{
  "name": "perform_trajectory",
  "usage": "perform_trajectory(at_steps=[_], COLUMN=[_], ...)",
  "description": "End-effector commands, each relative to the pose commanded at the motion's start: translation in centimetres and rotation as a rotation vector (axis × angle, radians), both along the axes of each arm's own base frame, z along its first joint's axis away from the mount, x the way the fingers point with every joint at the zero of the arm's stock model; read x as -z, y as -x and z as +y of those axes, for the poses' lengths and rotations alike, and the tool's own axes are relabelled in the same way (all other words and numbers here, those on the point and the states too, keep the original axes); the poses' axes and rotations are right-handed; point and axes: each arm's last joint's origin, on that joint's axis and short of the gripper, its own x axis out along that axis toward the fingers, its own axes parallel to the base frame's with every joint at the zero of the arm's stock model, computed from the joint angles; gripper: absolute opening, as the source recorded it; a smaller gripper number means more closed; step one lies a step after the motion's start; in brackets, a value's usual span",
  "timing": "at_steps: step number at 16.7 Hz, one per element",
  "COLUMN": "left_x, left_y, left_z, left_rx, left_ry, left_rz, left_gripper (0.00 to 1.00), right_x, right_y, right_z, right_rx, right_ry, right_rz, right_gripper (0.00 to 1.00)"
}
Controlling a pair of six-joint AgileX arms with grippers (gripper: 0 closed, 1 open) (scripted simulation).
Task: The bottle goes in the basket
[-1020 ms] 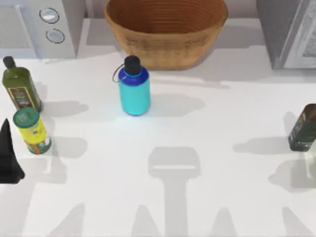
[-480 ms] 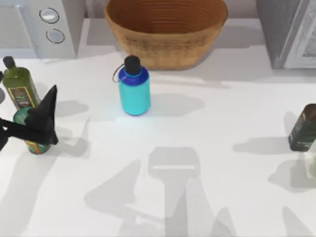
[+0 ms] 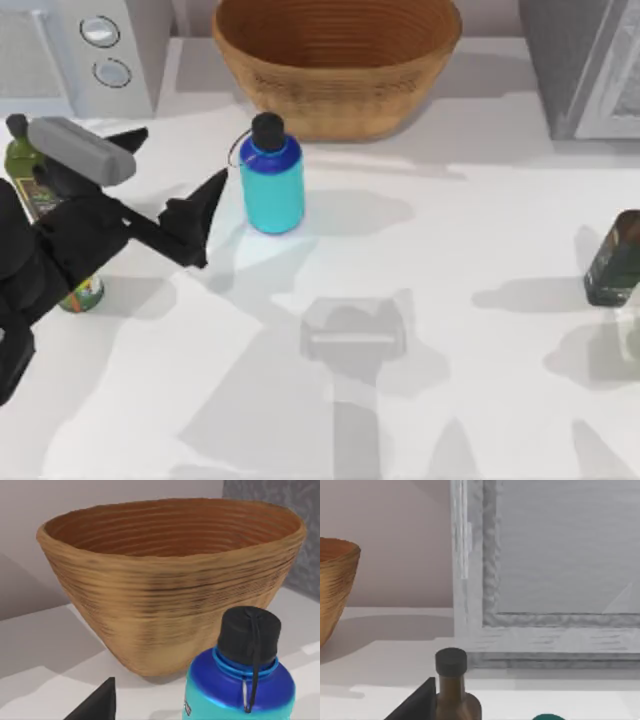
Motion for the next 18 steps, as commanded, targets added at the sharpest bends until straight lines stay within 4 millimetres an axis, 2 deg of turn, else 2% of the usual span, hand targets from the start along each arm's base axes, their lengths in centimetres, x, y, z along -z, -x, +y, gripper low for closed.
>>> perform_trajectory(at_steps=[5,8,11,18], left_x=[6.1,8.8,10.0,10.0], left_y=[-2.9,-3.9,-4.6,-4.6], left_z=[-1.6,-1.8,-1.4,-1.5], left_rx=[0.128,0.165,0.170,0.171], left_ry=[0.008,0.012,0.015,0.015], left_rz=[-0.015,-0.044,-0.080,-0.082], left_gripper=[1.00,1.00,1.00,1.00], right_x=[0.0,0.0,0.0,0.0], right_y=[0.0,0.0,0.0,0.0], right_z=[0.0,0.0,0.0,0.0], right_rx=[0.000,0.000,0.000,0.000], right_ry=[0.000,0.000,0.000,0.000], right_rz=[0.000,0.000,0.000,0.000], right_gripper=[1.00,1.00,1.00,1.00])
